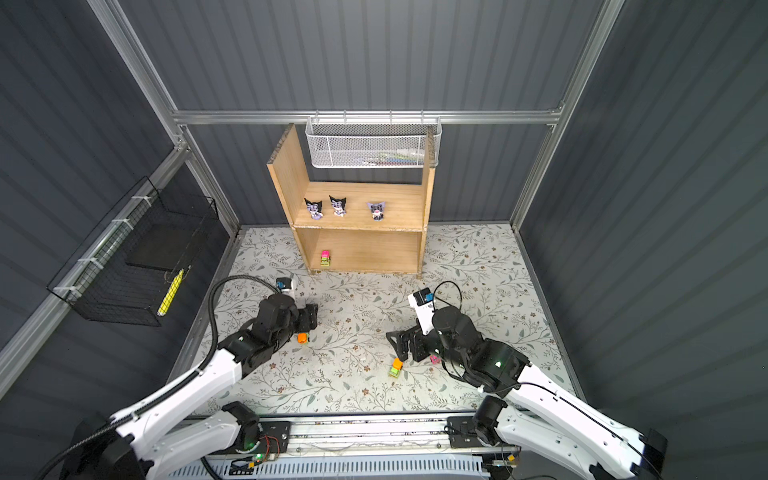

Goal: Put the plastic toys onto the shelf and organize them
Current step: 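Withdraw the left gripper from the shelf over the orange-topped green car, then lower the left gripper onto the orange-topped green car and close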

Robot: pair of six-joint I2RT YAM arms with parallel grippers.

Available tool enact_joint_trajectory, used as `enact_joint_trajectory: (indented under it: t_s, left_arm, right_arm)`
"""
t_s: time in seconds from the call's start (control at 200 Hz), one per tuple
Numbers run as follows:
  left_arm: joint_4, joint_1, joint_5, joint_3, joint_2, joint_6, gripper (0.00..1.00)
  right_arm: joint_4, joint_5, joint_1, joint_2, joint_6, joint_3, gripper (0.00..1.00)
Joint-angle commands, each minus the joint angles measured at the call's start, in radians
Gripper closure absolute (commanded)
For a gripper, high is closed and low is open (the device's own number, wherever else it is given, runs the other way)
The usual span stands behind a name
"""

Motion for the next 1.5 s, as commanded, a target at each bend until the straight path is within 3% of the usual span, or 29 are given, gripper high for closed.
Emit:
enact_joint_trajectory:
  t_s: [0.0, 0.25, 0.475, 0.76, 1.011, 1.276, 1.496]
  left_arm:
    - [-0.131, -0.016, -0.021, -0.088, -0.110, -0.132, 0.23]
    - [-0.272, -0.026, 0.008, -0.192, -0.328, -0.234, 0.23]
    - [-0.314, -0.027, 0.015, -0.207, -0.361, -0.287, 0.24]
    - [-0.227, -0.040, 0.037, -0.275, -0.286, -0.373, 0.25]
    - [-0.119, -0.054, 0.001, -0.257, -0.148, -0.353, 0.25]
    - [0.016, -0.160, -0.155, -0.194, 0.099, -0.318, 0.26]
    - [0.105, -0.174, -0.215, -0.214, 0.162, -0.308, 0.25]
  right_arm:
    - [0.029, 0.040, 0.039, 0.028, 0.030, 0.029, 0.01]
    - [0.078, 0.121, 0.183, 0.122, 0.088, 0.031, 0.01]
    - [0.093, 0.210, 0.296, 0.202, 0.124, 0.062, 0.01]
    - [0.111, 0.245, 0.330, 0.236, 0.127, 0.085, 0.01]
    - [0.098, 0.297, 0.329, 0.243, 0.122, 0.059, 0.01]
    - [0.134, 0.308, 0.315, 0.248, 0.084, 0.034, 0.01]
    - [0.196, 0.245, 0.274, 0.273, 0.081, 0.002, 0.01]
